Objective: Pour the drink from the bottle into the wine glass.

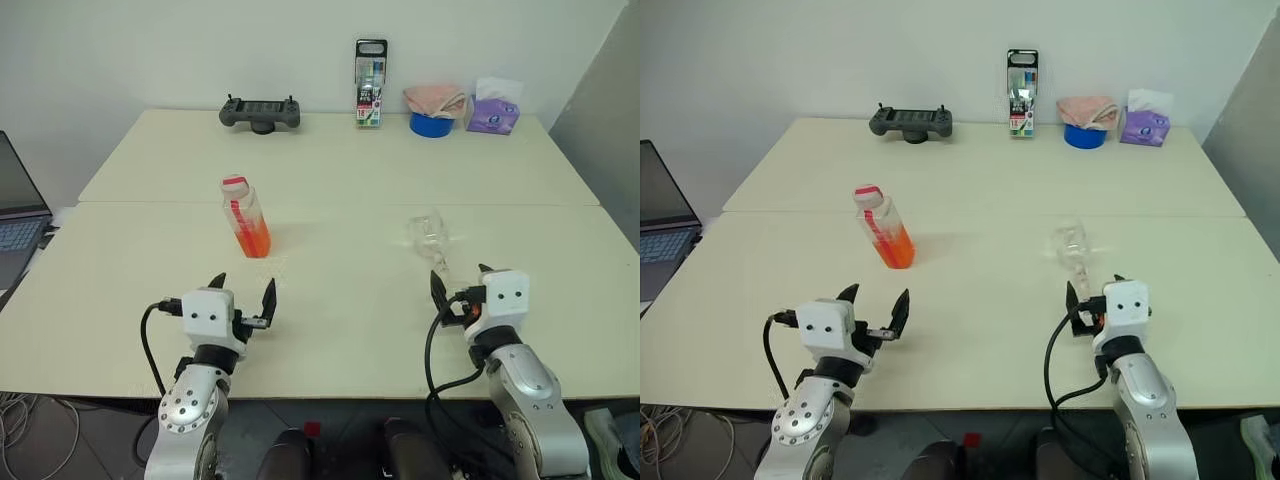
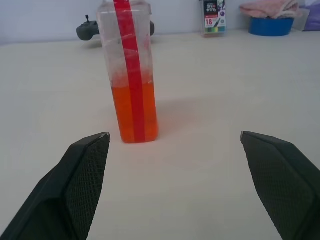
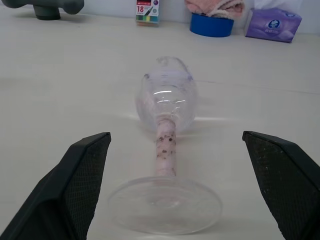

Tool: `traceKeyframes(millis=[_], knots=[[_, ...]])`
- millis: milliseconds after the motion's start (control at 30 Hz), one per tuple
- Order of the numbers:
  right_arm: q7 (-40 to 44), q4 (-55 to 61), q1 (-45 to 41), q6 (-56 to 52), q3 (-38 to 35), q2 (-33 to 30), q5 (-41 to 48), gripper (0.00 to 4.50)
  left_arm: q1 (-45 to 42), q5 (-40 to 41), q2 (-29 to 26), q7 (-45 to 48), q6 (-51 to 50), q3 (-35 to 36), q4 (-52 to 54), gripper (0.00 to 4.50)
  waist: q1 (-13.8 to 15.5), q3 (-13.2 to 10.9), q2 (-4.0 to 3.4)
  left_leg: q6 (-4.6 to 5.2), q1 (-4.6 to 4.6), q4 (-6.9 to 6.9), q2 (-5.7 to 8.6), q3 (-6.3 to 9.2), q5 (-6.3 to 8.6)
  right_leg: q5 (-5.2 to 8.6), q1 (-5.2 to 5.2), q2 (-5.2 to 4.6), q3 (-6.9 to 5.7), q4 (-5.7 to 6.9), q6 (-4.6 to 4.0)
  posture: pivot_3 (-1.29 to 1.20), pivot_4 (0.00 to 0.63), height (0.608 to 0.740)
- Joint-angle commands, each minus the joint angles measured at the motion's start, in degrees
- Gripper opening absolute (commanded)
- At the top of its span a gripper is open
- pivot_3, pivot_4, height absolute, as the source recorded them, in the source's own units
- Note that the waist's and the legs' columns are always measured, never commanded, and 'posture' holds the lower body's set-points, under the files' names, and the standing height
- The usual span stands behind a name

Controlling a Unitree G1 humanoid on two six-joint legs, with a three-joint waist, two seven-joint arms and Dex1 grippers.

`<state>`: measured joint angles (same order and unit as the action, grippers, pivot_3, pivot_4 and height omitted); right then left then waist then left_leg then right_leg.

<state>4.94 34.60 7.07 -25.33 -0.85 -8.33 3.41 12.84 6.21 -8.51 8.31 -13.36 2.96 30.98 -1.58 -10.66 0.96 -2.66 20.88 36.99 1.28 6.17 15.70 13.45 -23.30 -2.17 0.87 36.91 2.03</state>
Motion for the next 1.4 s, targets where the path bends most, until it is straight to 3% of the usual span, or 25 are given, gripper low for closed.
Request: traceKeyframes(millis=[33,200,333,500,633,1000,1300,1400], knots=[[0.1,2.1,-1.6,1.3,-0.8,0.1,0.5,4.5,-2.1,-0.4,-0.5,-0.4,0.3,0.6,1.5,4.45,0.0,0.0,0.0,0.0,0.0,0.0,0.0,0.01,0.0,0.0,0.0,0.0,-0.01,0.0,0.0,0.0,0.15,0.74],[8.7,5.0,-5.2,-0.5,3.3,-4.4,4.4,4.5,-5.4,-0.5,0.7,-2.7,0.5,2.5,-1.2,4.45,-0.1,0.0,0.0,0.0,-0.01,-0.01,0.0,0.0,0.0,-0.01,0.0,0.01,-0.01,0.0,0.02,0.0,0.15,0.74],[18.3,5.0,-17.3,-10.6,5.1,-9.4,14.2,4.5,-11.6,-1.4,1.1,-5.1,0.5,3.7,-6.2,4.45,-0.1,0.0,0.07,0.02,-0.02,0.09,0.03,0.03,-0.02,-0.07,0.04,0.03,-0.05,0.06,0.04,0.0,0.15,0.74],[22.2,-1.4,-29.7,-15.7,6.3,-9.2,19.5,4.5,-20.0,-1.0,0.1,-5.5,1.2,5.0,-14.2,4.45,0.0,0.0,0.09,0.02,-0.01,0.03,0.01,0.11,-0.02,-0.08,0.05,0.07,-0.15,0.03,0.04,0.0,0.15,0.74],[22.6,-6.1,-33.8,-13.5,7.0,-8.5,18.7,4.5,-25.6,-1.1,-0.7,-5.0,3.5,5.5,-21.0,4.45,0.0,0.0,0.09,0.02,0.01,0.01,0.04,0.1,-0.02,-0.09,0.05,0.04,-0.12,0.0,0.03,0.0,0.15,0.74],[23.4,-6.2,-32.1,-12.1,9.0,-9.8,17.9,4.5,-36.7,-0.9,-4.4,-3.0,10.6,6.9,-37.0,4.45,0.1,0.0,0.09,0.01,0.03,0.0,0.04,0.09,-0.02,-0.11,-0.02,0.02,-0.12,0.04,0.01,0.0,0.15,0.74],[22.2,-2.5,-28.0,-12.7,11.3,-10.0,17.3,4.5,-41.1,-0.6,-5.6,-0.2,16.9,6.5,-45.8,4.45,0.0,0.0,0.09,0.0,0.04,0.01,0.04,0.09,-0.02,-0.11,-0.03,0.0,-0.11,0.04,0.03,0.0,0.15,0.74],[22.6,-4.5,-29.6,-12.2,10.9,-10.3,17.0,4.5,-43.7,-1.0,-5.9,0.1,19.1,6.4,-49.4,3.88,0.0,0.0,0.09,0.0,0.03,0.02,0.05,0.07,-0.02,-0.1,-0.03,0.0,-0.09,0.04,0.06,0.0,0.15,0.74]])
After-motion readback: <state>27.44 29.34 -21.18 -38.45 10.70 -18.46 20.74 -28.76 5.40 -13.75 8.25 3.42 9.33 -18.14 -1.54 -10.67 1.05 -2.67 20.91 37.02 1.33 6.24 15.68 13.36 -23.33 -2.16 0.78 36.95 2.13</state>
